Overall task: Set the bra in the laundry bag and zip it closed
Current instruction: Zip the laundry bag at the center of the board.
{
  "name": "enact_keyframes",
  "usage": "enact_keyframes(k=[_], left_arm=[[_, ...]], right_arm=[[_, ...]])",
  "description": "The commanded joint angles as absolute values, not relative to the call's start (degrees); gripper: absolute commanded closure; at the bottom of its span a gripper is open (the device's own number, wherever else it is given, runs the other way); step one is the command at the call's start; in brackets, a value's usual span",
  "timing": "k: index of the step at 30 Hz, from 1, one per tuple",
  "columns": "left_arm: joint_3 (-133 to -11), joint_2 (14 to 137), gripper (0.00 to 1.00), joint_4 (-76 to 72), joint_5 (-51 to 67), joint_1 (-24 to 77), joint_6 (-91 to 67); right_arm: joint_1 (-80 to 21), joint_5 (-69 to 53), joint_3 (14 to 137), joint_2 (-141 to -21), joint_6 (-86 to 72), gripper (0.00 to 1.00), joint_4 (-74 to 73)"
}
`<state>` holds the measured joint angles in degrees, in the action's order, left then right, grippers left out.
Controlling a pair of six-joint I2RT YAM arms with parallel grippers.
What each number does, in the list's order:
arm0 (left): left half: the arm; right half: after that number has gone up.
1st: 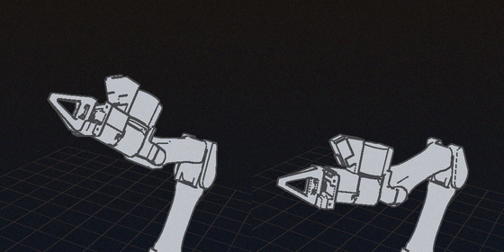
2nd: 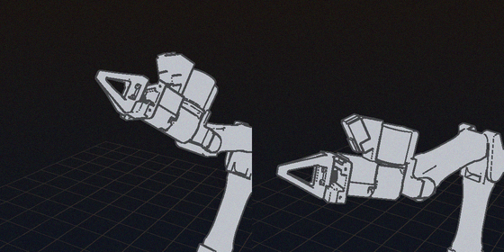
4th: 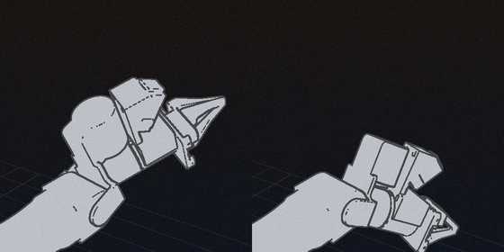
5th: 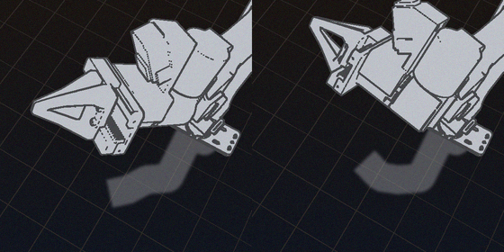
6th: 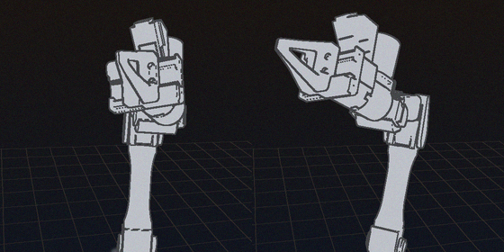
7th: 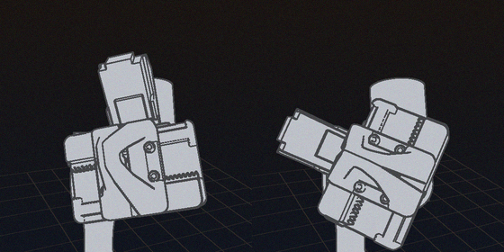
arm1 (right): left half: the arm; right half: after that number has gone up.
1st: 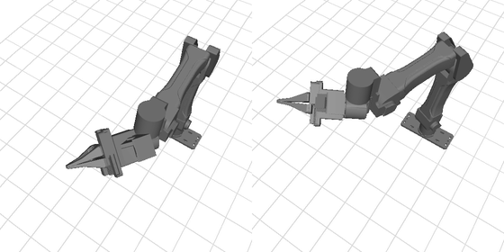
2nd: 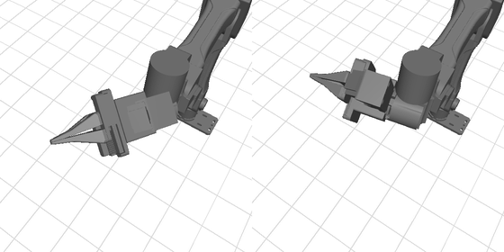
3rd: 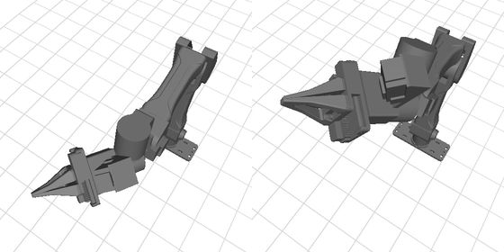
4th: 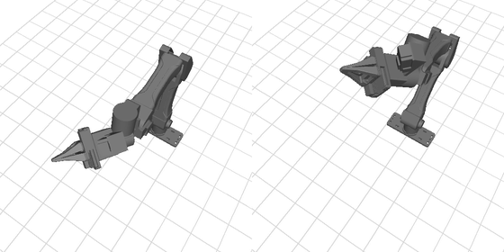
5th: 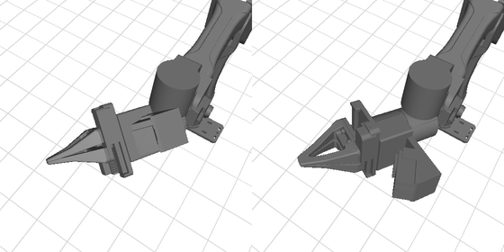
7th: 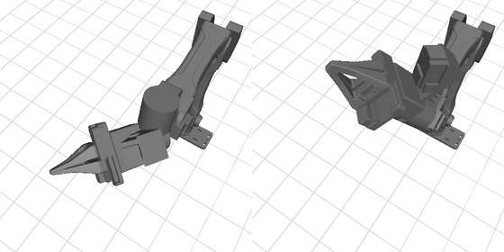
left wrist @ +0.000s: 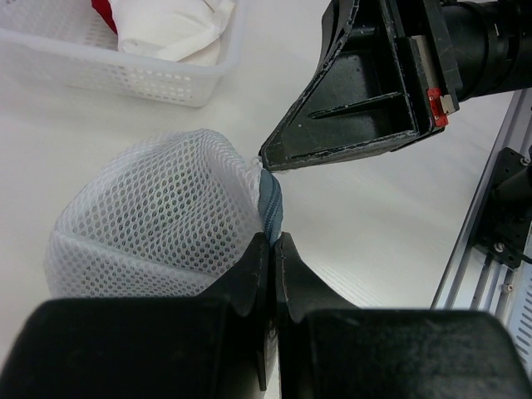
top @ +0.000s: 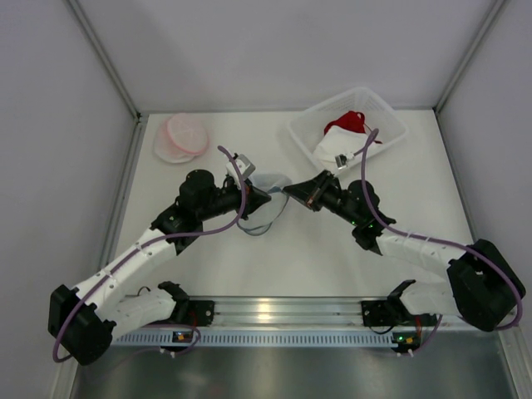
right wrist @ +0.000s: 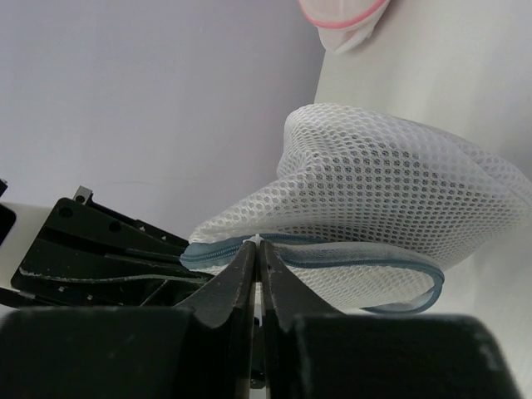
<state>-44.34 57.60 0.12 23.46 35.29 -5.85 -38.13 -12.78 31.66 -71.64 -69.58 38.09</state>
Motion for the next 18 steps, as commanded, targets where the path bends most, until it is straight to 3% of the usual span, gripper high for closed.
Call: enact_keyframes(k=[1, 6, 12, 17, 18], left_arm=[[-44.3, 57.0, 1.00, -3.7, 25.7, 35.4, -6.0], [-45.3, 57.1, 1.00, -1.8, 21.4, 35.4, -6.7], [-45.2, 52.8, 1.00, -1.1, 17.2, 35.4, -7.6], [-43.7, 51.1, 1.00, -1.1, 17.5, 35.4, -9.4], [-43.9, 51.7, 0.96, -1.1, 18.8, 35.4, -9.5]], right_arm=[[-38.9, -12.0, 33.0, -69.7, -67.9, 0.98, 42.3], [-38.9, -11.4, 33.7, -69.3, -65.8, 1.00, 39.0], [-38.9, -4.8, 37.0, -65.9, -57.4, 1.00, 19.6], [-39.0, -0.7, 37.4, -63.1, -53.7, 1.00, 15.1], [-38.9, -0.4, 37.7, -63.0, -53.1, 1.00, 14.6]])
